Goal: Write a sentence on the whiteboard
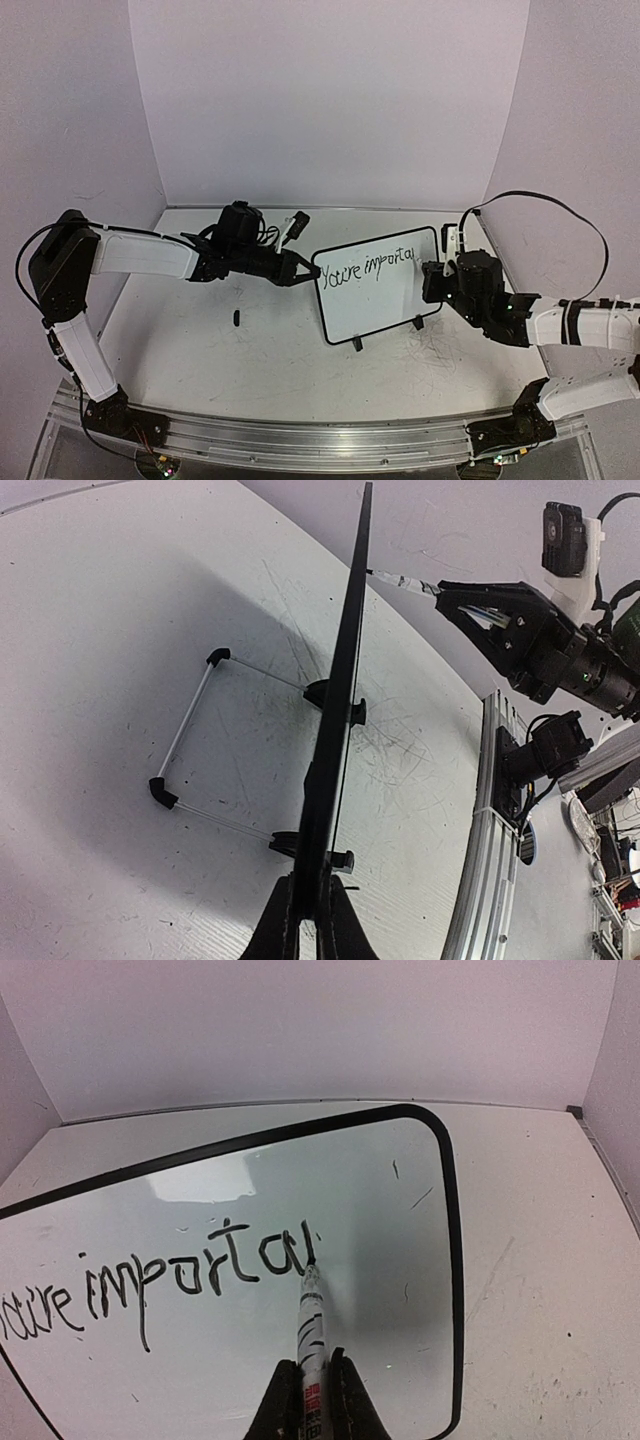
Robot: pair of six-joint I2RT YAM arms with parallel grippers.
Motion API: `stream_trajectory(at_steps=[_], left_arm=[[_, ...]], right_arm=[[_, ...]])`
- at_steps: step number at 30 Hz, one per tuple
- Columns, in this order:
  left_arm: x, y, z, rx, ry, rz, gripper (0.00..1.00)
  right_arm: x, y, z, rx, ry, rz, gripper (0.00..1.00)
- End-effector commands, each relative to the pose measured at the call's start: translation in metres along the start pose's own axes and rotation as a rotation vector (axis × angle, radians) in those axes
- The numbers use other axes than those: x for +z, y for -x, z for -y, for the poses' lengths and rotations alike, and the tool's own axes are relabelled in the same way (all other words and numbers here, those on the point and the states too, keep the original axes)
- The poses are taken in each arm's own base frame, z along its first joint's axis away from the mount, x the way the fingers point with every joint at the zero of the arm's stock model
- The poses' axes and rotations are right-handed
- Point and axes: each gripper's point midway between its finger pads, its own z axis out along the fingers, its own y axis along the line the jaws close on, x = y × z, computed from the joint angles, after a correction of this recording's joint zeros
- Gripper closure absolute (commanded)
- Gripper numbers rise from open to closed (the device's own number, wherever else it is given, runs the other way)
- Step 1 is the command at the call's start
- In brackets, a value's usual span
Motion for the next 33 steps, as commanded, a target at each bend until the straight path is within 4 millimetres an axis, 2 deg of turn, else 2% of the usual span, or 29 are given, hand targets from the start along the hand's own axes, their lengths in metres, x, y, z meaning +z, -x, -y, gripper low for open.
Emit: stream_trajectory(at_steps=[1,5,15,24,30,33], left_arm=[[-0.005,0.001,-0.004,0.040,0.044,0.001,1.00],[-0.005,0.002,-0.003,0.041,0.042,0.003,1.00],[-0.005,0.001,-0.003,0.040,0.043,0.002,1.00],[-0.005,0.001,-0.003,0.040,0.043,0.002,1.00],[-0.005,0.001,-0.003,0.039,0.043,0.002,1.00],[-0.005,0.001,-0.003,0.039,0.043,0.003,1.00]], right_arm=[[0.002,0.027,-0.004,0.021,-0.003,0.071,1.00],[0.004,0.034,-0.005,0.018,-0.009,0.087,1.00],[0.004,0.035,0.003,0.027,-0.058,0.096,1.00],[0.001,0.017,0.010,0.033,-0.074,0.040,1.00],[0.002,-0.006,0.009,0.030,-0.048,-0.023,1.00],[0.000,-0.007,0.011,0.030,-0.052,-0.024,1.00]])
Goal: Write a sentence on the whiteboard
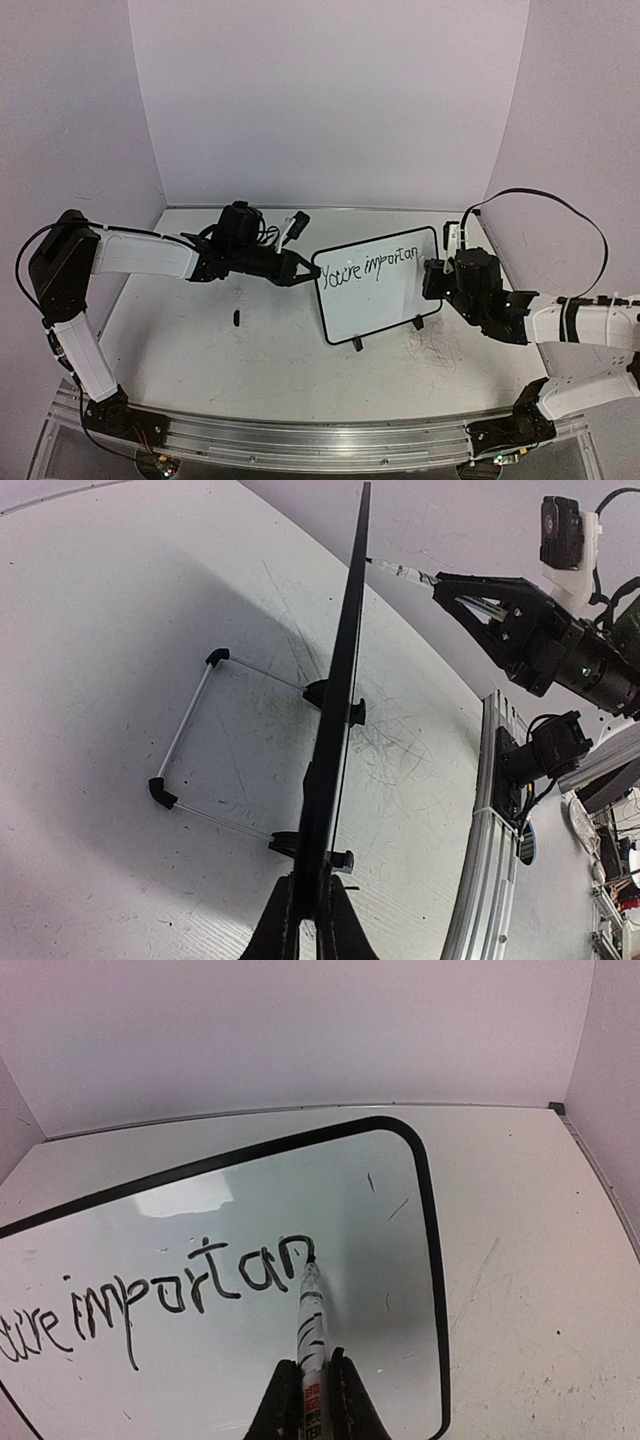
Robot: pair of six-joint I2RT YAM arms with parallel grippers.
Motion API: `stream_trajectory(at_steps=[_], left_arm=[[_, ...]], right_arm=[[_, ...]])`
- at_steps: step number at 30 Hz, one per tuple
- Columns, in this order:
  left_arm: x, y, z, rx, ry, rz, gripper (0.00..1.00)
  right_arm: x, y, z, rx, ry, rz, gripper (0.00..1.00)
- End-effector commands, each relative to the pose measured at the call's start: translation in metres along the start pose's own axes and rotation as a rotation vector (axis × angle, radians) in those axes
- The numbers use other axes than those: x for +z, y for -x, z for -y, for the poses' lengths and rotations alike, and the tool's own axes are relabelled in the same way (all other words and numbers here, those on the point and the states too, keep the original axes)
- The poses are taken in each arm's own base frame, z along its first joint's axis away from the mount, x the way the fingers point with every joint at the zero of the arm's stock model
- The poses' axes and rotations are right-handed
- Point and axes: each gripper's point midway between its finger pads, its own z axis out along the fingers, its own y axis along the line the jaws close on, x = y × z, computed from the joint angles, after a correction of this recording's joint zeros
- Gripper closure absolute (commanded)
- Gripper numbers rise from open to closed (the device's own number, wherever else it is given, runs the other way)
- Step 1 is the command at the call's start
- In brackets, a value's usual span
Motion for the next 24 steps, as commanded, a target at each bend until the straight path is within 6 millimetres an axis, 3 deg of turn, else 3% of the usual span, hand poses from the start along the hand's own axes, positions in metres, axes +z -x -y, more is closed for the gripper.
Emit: stream_trajectory(at_steps=[1,10,24], left_arm=[[-0.005,0.002,-0.003,0.039,0.044,0.002,1.00],[-0.006,0.002,-0.004,0.041,0.048,0.004,1.00],[-0.006,0.002,-0.003,0.042,0.044,0.004,1.00]], right_arm=[[-0.003,-0.008,0.005,0.006,-0.003,-0.027,1.00],[-0.015,0.040,0.003,0.026,-0.008,0.092,1.00],[-0.007,0.060,-0.002,0.008,0.009,0.145,1.00]])
